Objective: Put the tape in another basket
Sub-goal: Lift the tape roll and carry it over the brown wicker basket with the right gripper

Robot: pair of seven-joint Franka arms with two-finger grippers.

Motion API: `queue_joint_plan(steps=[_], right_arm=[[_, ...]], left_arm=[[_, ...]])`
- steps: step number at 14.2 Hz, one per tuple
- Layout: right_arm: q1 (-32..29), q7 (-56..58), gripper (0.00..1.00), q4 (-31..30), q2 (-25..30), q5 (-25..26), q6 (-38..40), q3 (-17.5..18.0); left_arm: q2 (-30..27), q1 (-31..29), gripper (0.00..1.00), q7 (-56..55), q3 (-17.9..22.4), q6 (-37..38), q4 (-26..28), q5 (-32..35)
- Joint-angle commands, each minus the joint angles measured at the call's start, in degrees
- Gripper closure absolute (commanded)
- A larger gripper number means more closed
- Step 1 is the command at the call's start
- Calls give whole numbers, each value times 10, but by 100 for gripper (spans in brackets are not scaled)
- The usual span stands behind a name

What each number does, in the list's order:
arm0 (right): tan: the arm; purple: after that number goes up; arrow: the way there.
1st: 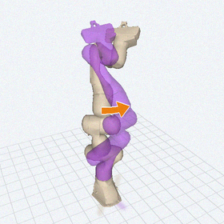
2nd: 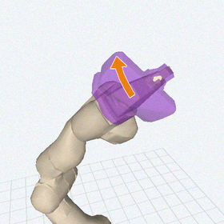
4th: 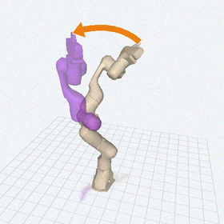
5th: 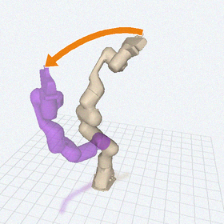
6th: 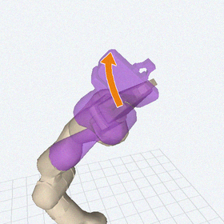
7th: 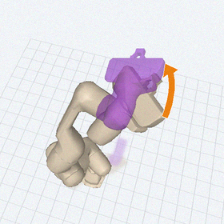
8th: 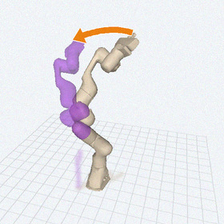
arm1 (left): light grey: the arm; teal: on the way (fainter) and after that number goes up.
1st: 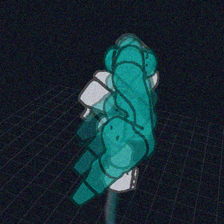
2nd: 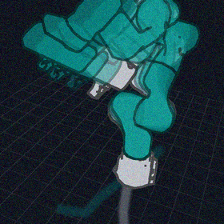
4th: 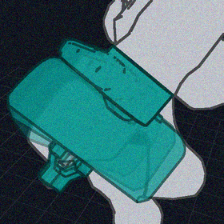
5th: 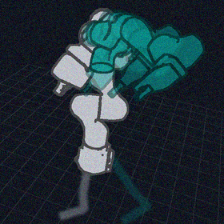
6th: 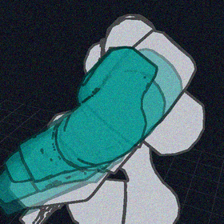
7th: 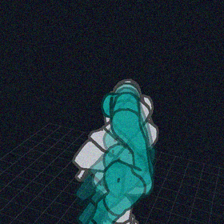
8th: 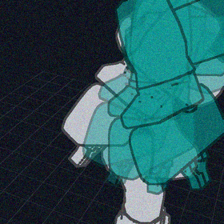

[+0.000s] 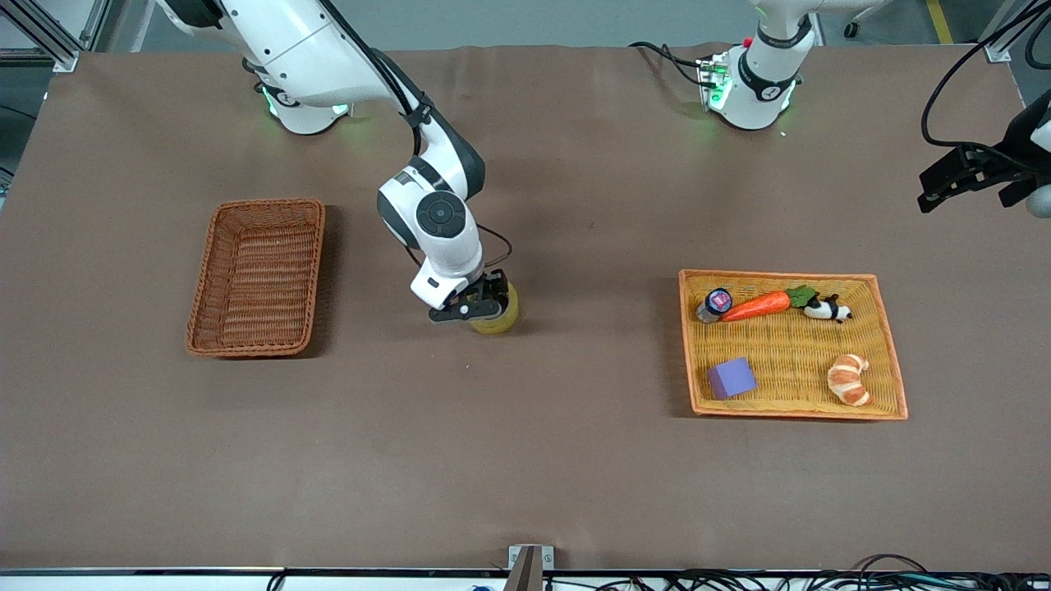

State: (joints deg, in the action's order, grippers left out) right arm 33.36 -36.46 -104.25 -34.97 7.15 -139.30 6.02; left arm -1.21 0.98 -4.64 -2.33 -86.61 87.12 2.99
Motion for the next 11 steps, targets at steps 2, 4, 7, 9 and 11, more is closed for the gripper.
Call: queue_joint_plan(steps=[2, 4, 7, 9, 11], right_arm=[[5, -61, 9, -9, -12, 55, -30, -1], [8, -78, 42, -8, -15, 81, -30, 0], [12, -120, 96, -1, -17, 81, -23, 0], [7, -126, 100, 8, -16, 81, -19, 0], [-5, -125, 100, 33, -8, 74, 36, 7]], left_arm=[[-5, -7, 0, 13, -4, 26, -1, -7], [-5, -7, 0, 11, -4, 25, 0, -19], [-6, -7, 0, 2, -5, 25, 2, -23], [-11, -5, 0, 0, -6, 26, 4, -31], [-14, -7, 0, -2, -19, 24, 6, -30]])
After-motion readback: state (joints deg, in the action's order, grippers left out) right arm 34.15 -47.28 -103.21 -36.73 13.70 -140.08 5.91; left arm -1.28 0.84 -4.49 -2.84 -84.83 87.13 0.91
